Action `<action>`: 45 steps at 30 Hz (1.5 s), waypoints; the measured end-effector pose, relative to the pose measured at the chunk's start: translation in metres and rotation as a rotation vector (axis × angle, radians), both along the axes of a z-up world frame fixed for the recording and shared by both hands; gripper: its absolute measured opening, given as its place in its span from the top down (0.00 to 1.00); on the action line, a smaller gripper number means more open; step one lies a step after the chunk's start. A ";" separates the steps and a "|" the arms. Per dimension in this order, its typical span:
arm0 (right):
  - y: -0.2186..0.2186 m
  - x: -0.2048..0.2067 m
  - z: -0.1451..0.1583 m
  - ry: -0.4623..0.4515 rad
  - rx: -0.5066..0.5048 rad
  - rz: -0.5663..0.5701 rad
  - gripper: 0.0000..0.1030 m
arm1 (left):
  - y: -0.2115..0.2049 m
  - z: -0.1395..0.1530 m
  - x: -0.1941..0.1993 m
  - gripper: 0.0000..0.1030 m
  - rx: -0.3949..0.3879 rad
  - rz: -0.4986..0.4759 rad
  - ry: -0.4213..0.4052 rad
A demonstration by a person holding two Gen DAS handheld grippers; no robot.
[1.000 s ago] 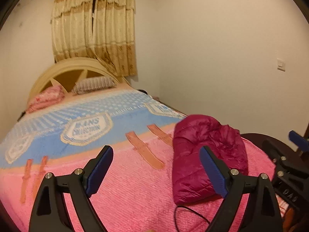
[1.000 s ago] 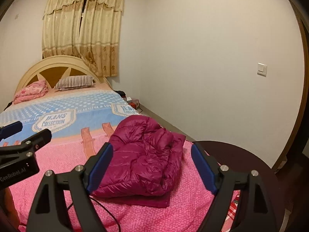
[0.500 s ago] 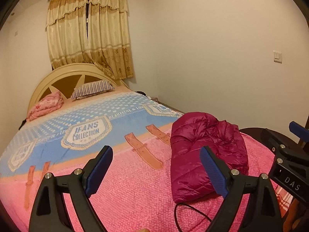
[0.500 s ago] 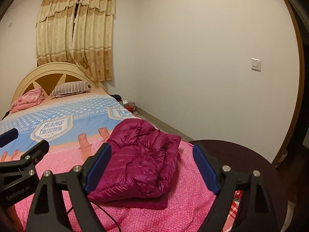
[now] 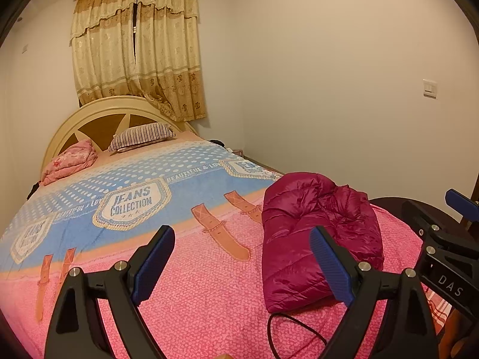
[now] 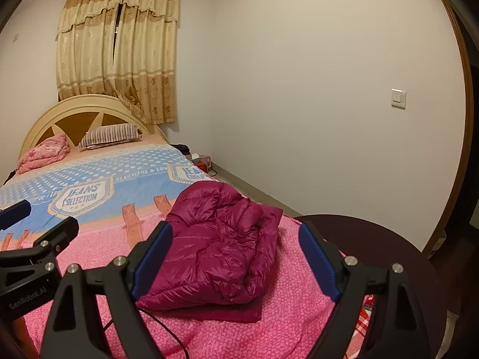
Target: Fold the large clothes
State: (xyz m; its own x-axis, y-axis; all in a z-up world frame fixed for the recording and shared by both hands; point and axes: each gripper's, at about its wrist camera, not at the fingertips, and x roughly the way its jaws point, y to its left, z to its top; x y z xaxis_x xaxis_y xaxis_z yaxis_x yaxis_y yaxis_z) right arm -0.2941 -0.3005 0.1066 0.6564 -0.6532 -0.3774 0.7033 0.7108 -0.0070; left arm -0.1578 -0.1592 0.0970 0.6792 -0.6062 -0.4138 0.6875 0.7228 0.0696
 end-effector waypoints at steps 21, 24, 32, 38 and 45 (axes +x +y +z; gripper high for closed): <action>0.001 0.000 0.000 0.006 0.006 -0.003 0.15 | -0.002 -0.003 0.004 0.10 0.026 0.047 -0.028; 0.002 0.000 0.000 0.007 0.009 -0.003 0.15 | -0.003 -0.003 0.005 0.10 0.022 0.055 -0.037; 0.000 0.000 -0.001 0.008 0.012 -0.001 0.15 | 0.000 -0.004 0.013 0.10 -0.017 0.007 0.024; -0.001 0.001 -0.003 0.015 0.011 0.006 0.15 | 0.005 -0.003 0.013 0.10 -0.059 0.000 0.011; -0.007 0.003 -0.007 0.022 0.028 0.012 0.15 | -0.005 -0.012 0.016 0.10 0.019 0.023 0.010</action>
